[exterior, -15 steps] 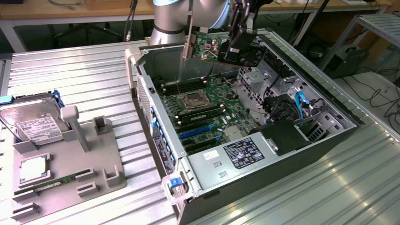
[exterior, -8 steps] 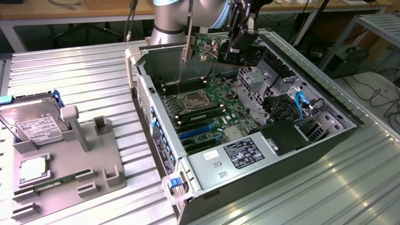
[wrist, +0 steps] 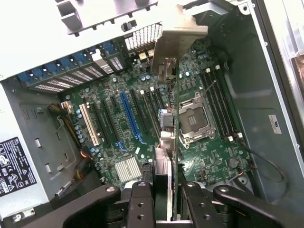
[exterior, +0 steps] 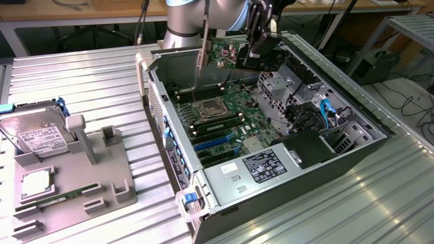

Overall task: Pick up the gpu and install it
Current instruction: 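Insert the gpu into the slot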

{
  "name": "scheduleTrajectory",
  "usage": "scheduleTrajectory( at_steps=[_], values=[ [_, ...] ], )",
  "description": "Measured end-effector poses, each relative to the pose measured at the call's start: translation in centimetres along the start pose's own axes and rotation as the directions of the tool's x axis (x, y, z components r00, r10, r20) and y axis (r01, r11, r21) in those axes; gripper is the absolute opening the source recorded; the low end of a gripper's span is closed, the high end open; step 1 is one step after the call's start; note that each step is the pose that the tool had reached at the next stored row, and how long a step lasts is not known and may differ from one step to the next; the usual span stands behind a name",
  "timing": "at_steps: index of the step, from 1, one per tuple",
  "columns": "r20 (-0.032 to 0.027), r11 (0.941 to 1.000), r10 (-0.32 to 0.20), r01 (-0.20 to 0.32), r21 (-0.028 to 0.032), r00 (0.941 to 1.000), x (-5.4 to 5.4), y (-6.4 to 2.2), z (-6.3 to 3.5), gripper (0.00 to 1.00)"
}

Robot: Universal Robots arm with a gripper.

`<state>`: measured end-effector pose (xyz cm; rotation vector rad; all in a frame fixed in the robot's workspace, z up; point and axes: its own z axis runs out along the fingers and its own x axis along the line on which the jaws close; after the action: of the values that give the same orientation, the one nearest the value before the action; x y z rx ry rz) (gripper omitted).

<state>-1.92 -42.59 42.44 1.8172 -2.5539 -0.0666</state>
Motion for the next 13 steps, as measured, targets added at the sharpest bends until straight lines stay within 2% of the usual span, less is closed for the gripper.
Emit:
scheduleTrajectory(
  at_steps=[6,13],
  values=[
    [-0.0016,0.9991,-0.043,0.043,-0.0008,0.9991,0.03,0.05,0.05,0.27],
    [-0.0037,0.9951,-0.098,0.098,-0.0021,0.9951,0.07,0.10,0.10,0.27]
  ],
)
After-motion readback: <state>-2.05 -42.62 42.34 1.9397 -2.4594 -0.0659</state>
